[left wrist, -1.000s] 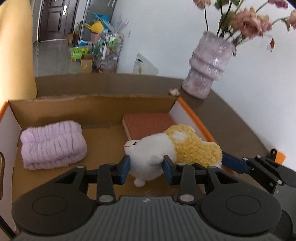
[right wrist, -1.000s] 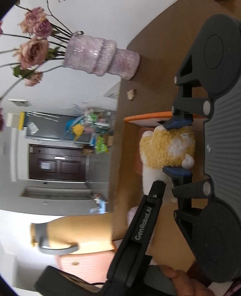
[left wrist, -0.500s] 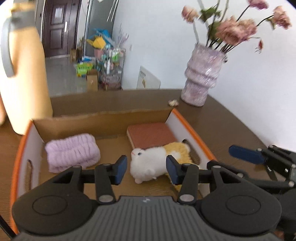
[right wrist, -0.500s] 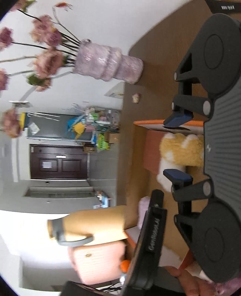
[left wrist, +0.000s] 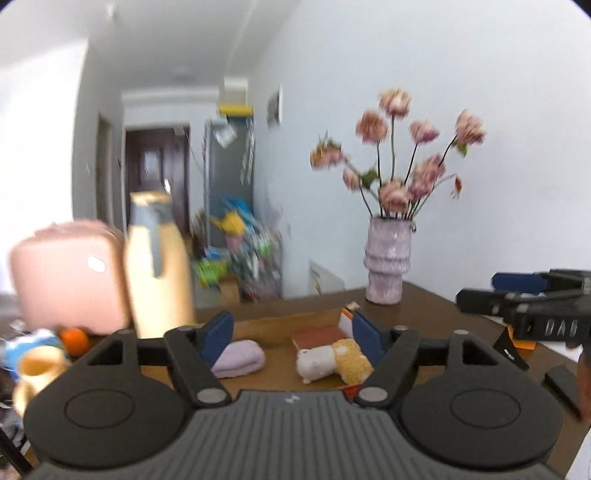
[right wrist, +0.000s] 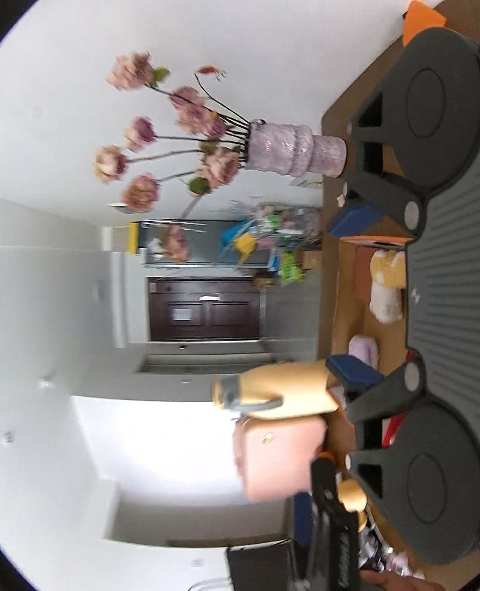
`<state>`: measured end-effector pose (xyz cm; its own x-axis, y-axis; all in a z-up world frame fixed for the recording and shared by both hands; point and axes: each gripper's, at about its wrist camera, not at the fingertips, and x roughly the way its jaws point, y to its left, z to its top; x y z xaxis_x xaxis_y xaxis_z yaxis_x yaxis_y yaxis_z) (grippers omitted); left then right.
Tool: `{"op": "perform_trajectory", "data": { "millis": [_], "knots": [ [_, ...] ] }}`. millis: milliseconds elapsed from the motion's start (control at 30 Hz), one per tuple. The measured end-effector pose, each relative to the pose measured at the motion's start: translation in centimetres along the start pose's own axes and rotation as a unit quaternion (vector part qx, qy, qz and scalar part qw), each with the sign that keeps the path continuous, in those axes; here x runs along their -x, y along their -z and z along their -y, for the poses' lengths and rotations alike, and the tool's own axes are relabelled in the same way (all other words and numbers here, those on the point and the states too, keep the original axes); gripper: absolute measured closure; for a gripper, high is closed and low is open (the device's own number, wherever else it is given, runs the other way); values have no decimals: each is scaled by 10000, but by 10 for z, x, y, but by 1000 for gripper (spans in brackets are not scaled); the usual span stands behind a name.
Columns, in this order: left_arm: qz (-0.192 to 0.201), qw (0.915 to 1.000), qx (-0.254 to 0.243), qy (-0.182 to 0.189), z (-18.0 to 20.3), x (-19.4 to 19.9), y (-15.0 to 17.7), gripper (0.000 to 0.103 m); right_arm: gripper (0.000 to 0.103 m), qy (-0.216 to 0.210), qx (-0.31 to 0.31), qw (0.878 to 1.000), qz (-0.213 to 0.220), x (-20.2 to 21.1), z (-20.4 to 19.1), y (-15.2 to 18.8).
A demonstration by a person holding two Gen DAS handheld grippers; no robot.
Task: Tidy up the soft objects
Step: 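Move both grippers back to the purple satin bows on the table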
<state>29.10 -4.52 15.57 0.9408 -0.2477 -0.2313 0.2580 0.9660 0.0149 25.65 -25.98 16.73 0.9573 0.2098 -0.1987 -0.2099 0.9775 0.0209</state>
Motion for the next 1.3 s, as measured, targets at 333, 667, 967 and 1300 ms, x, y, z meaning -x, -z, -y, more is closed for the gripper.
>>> {"op": "perform_trajectory", "data": {
  "millis": [333,667,967,1300],
  "knots": [
    [175,9992,-53,-358,11,134,97,14,24,-316,117,9988,347,118,-51,88],
    [-269,9969,322,-665,-10,202,153,13,23,-708,32,9971,-268,169,-83,156],
    [-699,9932,455,-811,-26,189,172,13,24,-768,-179,9947,-657,150,-93,174],
    [-1195,9878,629,-777,-46,132,181,14,30,-776,-481,9890,-1164,88,-86,173]
  ]
}}
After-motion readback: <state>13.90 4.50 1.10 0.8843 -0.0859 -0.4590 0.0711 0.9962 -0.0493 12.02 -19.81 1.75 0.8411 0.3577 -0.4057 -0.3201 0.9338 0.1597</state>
